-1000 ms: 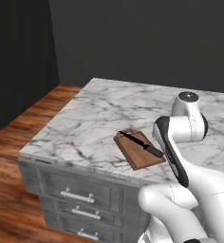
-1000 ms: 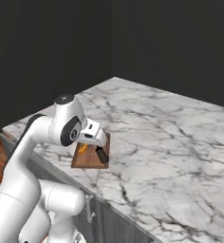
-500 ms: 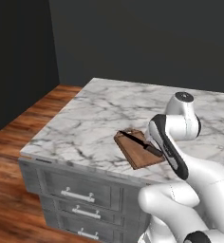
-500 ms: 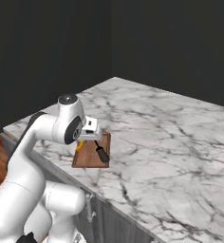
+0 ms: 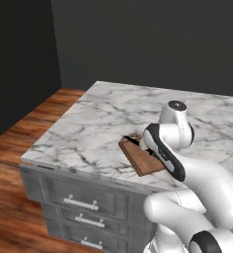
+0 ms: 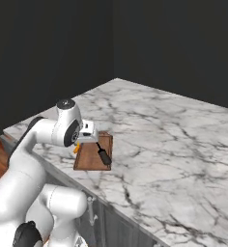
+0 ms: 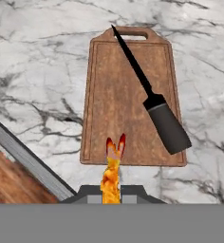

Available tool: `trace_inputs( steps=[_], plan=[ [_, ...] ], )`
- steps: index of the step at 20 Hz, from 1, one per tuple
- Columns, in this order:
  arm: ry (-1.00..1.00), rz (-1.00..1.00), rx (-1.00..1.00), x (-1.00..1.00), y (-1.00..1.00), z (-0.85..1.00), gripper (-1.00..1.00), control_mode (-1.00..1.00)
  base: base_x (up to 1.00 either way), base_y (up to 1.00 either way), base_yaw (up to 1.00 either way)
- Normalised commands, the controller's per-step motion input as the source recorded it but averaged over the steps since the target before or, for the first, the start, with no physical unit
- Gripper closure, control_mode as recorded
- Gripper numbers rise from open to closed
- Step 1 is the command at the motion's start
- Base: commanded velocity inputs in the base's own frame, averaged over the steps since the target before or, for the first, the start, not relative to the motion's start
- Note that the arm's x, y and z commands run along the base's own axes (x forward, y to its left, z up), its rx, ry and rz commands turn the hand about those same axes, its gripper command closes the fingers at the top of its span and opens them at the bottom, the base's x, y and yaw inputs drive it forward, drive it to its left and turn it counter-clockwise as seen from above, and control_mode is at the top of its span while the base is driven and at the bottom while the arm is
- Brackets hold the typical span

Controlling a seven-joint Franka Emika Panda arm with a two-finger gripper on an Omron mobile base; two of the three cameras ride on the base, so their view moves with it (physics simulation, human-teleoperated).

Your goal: Pick up the knife from the drawer and place it on the cutting board. Then place the meat from the plate to the cutting board.

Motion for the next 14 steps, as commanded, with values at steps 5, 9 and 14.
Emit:
trace_inputs(
  steps=[5,9,14],
  plan=[
    [0.00,0.08,0.00,0.29,0.01,-0.32,1.00,-1.00,0.00,0.00,0.00],
    [0.00,0.09,0.00,0.22,0.00,-0.27,1.00,-1.00,0.00,0.00,0.00],
    [0.00,0.08,0.00,0.28,0.03,-0.21,1.00,-1.00,0.00,0.00,0.00]
  ],
)
